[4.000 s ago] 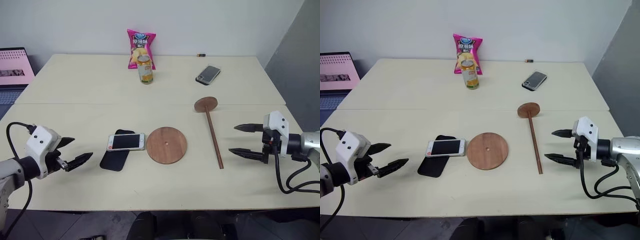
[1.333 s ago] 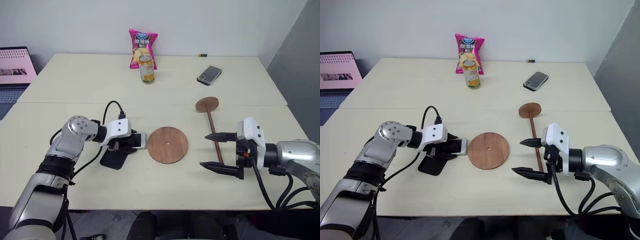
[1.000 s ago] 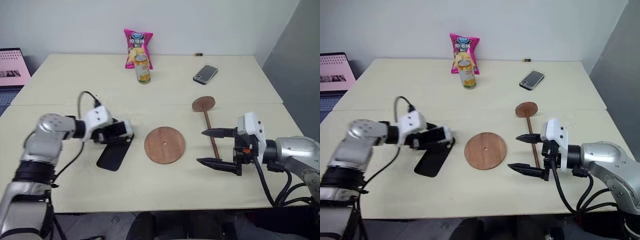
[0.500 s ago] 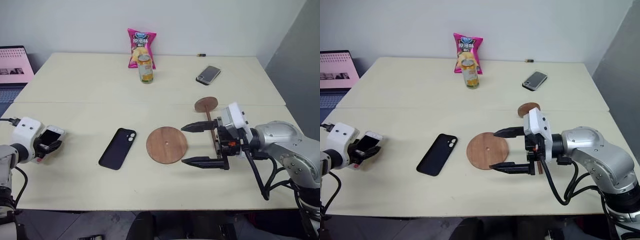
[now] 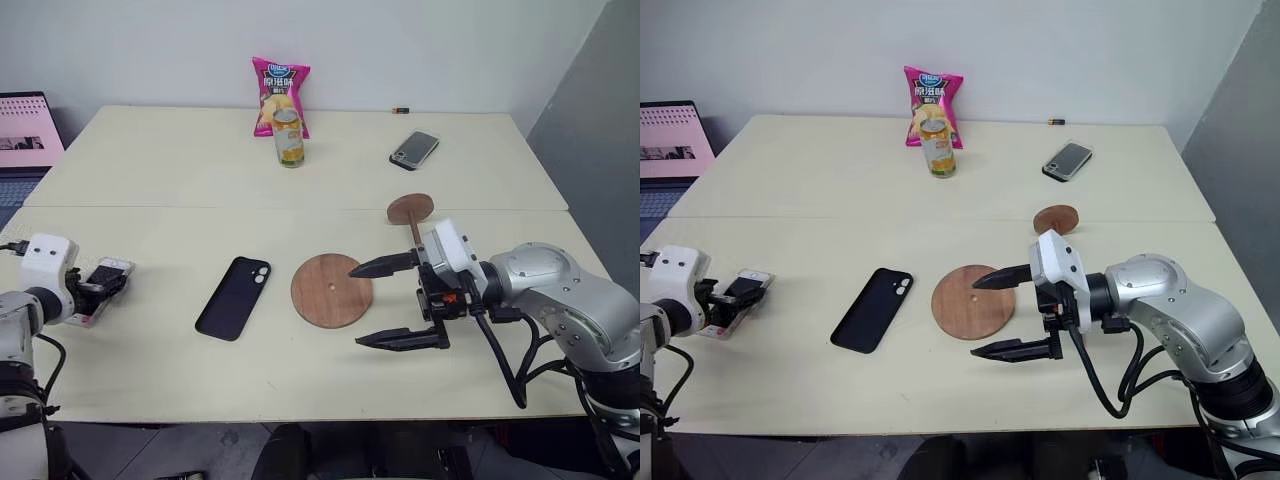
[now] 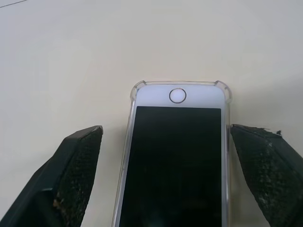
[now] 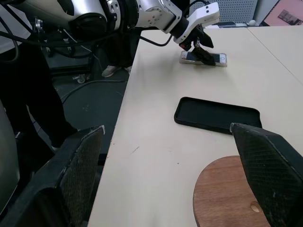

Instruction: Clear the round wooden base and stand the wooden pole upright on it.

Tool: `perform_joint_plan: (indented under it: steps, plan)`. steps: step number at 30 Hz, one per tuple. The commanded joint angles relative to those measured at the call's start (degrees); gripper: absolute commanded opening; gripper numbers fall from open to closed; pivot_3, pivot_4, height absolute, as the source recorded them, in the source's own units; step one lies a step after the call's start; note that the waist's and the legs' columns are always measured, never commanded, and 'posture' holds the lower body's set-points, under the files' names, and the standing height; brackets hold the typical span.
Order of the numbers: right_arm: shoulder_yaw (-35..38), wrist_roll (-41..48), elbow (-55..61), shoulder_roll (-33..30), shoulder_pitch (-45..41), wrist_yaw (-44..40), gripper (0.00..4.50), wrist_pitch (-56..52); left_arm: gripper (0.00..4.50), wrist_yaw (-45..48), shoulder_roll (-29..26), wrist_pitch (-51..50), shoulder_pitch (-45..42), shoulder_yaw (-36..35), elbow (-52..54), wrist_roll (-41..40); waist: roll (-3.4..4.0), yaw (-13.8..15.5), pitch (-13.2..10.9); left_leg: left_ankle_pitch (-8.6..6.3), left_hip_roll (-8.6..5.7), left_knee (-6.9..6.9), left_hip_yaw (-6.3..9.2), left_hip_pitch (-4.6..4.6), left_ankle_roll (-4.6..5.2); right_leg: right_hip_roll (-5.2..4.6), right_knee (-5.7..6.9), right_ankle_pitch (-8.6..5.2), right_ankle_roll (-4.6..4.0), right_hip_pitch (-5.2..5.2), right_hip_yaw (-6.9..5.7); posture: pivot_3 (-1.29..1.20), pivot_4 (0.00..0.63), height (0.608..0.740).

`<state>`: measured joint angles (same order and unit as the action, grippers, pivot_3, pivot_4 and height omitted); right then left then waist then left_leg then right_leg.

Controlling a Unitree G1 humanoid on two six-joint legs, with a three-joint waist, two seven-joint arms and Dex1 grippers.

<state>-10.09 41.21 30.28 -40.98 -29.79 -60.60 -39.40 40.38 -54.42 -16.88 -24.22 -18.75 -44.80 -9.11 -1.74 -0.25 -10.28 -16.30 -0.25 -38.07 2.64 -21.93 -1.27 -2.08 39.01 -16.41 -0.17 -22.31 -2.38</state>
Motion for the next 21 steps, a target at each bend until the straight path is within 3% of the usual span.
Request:
perform_joint_plan:
  steps: [1,6,10,15,21]
  plan:
    - [1.8,0.3,1.7,-0.3,-0.2,0.7,4.5,0.0,4.46,0.0,-2.2,-0.1,-0.3,-3.3,5.0,-2.4,0.0,0.0,0.0,0.0,0.0,0.0,0.0,0.0,0.0,0.0,0.0,0.0,0.0,0.0,0.0,0.0,0.15,0.74]
    - [2.0,0.4,1.6,-0.7,-0.5,1.2,4.5,-0.2,4.46,5.9,-2.0,-7.8,2.7,-4.4,18.0,-8.0,-0.01,0.1,0.0,0.0,0.0,0.0,0.0,-0.01,-0.01,-0.03,-0.02,0.0,0.0,0.01,0.01,0.0,0.15,0.74]
    - [2.3,0.4,1.7,-1.1,-0.3,1.3,4.5,-0.3,4.46,10.1,-1.7,-17.1,8.9,-2.8,34.2,-12.9,0.01,0.1,0.0,0.0,-0.01,0.0,-0.06,0.0,-0.02,-0.07,-0.04,0.0,-0.01,0.01,0.08,0.0,0.15,0.74]
    - [2.8,0.3,2.1,-1.8,0.5,1.8,4.5,-0.5,4.46,5.7,1.7,-31.5,12.9,0.4,51.1,-17.3,0.04,0.1,0.0,0.0,-0.01,0.01,-0.04,0.01,-0.02,-0.06,-0.02,0.0,-0.01,0.02,0.07,0.0,0.15,0.74]
    - [2.8,0.5,2.9,-1.5,1.3,2.8,4.5,-0.7,4.46,-0.1,7.5,-37.4,13.8,3.8,55.8,-18.0,0.06,0.1,0.0,0.0,-0.01,0.02,-0.04,0.03,-0.01,-0.02,-0.02,0.0,-0.01,0.03,0.08,0.0,0.15,0.74]
